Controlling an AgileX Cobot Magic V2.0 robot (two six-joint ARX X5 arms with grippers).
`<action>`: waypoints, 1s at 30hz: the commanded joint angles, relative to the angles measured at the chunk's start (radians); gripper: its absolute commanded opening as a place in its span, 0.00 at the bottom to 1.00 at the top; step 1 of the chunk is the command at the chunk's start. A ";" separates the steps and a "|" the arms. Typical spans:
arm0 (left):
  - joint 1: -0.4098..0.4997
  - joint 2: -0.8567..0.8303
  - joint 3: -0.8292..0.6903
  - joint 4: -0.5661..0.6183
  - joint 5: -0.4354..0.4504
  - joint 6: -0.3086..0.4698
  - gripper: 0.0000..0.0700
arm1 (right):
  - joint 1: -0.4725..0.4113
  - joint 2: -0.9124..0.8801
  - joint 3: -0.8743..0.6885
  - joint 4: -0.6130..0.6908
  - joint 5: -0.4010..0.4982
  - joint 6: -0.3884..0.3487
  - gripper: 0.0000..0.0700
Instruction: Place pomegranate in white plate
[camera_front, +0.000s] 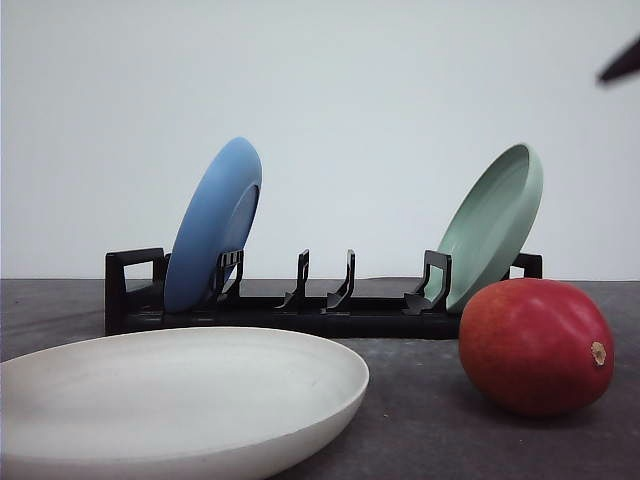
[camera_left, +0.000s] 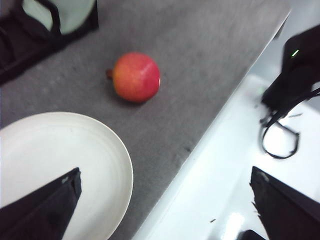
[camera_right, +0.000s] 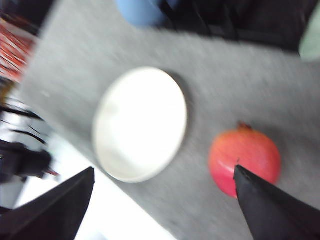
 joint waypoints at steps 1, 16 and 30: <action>-0.014 -0.034 0.021 -0.024 0.005 -0.010 0.95 | 0.029 0.053 0.018 -0.010 0.065 -0.019 0.85; -0.014 -0.370 0.022 -0.080 0.003 -0.041 0.95 | 0.166 0.425 0.018 0.069 0.291 -0.042 1.00; -0.014 -0.408 0.022 -0.115 0.003 -0.042 0.95 | 0.221 0.637 0.018 0.103 0.290 -0.061 0.81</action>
